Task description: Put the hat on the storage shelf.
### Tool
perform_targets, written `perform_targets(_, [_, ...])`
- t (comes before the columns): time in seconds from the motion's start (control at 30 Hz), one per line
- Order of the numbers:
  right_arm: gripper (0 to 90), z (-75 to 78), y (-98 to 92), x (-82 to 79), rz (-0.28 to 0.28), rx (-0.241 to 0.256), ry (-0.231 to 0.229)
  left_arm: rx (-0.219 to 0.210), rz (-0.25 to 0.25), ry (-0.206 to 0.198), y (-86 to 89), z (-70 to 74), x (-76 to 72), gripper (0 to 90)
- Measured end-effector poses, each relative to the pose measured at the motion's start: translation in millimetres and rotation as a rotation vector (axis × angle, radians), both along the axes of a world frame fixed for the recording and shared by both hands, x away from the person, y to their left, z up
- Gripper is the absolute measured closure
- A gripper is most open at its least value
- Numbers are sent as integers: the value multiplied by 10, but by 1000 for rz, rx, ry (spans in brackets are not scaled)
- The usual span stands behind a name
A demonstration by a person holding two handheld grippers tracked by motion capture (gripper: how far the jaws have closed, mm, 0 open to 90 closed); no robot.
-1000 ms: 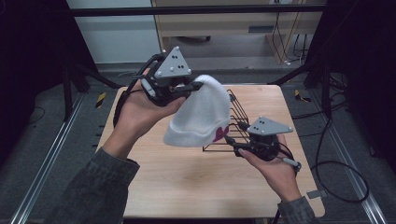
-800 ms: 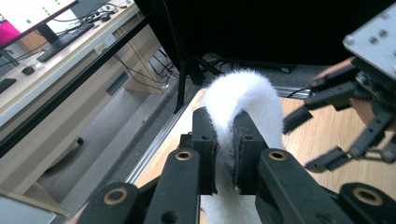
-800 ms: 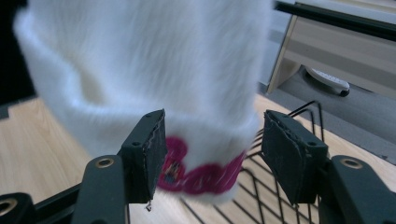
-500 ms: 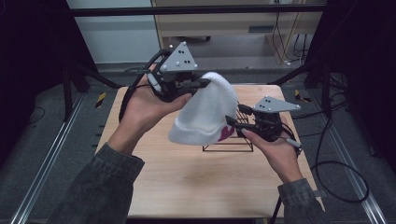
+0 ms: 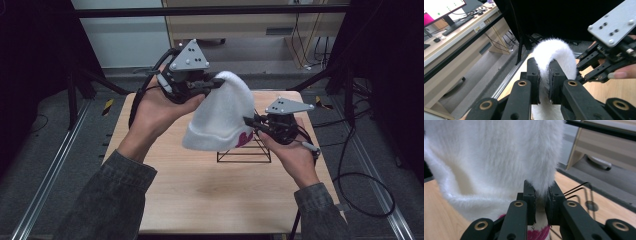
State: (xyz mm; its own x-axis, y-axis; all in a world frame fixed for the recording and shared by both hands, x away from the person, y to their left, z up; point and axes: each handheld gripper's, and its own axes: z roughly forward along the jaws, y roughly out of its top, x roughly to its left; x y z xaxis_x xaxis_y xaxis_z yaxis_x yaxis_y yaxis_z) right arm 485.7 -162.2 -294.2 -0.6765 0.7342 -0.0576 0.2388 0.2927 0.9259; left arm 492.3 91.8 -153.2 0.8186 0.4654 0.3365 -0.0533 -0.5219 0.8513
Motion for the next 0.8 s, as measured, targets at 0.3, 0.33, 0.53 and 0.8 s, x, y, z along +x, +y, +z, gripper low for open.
perform_targets(0.3, [811, 258, -187, 134, -66, -17, -44, -61, 37, -3, 8, 20, 179, 814])
perform_targets(0.33, [811, 258, -187, 134, -66, -17, -44, -66, 42, 0, 5, 17, 200, 814])
perform_targets(0.53, [812, 250, -287, 263, -123, -47, -53, -52, 75, -4, -112, -74, 366, 812])
perform_targets(0.8, [812, 195, -367, 259, -140, -50, -47, -32, 68, -7, -200, -123, 380, 811])
